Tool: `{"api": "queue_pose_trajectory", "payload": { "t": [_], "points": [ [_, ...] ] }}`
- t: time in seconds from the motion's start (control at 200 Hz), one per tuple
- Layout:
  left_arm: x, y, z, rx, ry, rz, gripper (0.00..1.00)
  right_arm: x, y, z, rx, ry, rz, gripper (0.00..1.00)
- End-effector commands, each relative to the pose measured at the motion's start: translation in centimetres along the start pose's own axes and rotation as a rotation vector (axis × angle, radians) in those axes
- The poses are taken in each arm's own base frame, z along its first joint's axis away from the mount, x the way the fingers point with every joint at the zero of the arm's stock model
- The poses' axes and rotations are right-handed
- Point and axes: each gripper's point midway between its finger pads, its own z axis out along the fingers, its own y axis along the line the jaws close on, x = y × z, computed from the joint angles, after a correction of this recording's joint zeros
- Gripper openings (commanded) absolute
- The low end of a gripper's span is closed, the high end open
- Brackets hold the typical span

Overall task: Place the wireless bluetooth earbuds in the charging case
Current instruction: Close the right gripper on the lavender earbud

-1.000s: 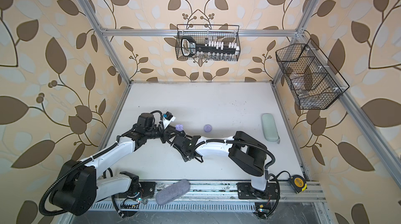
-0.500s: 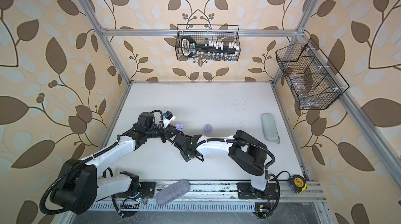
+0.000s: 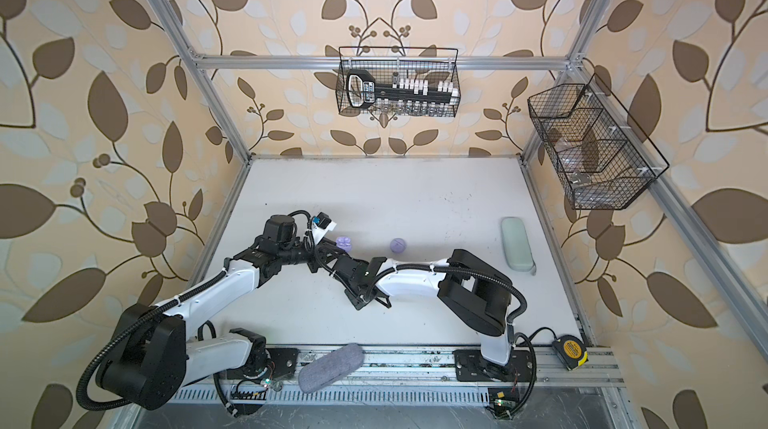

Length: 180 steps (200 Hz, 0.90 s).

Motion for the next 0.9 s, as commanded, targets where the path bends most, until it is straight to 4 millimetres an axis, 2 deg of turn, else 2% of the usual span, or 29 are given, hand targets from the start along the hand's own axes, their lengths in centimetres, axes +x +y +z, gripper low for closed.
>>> {"api": "queue_pose_trajectory", "payload": {
  "t": [0.0, 0.895],
  "points": [
    [-2.15, -0.21, -0.34, 0.020, -0.047, 0.036, 0.02, 1.25, -0.20, 0.80, 0.003, 0.039, -0.027, 0.35],
    [-2.10, -0.20, -0.28, 0.022, -0.043, 0.032, 0.02, 1.66, -0.78, 1.17, 0.001, 0.057, -0.042, 0.28]
  ]
}}
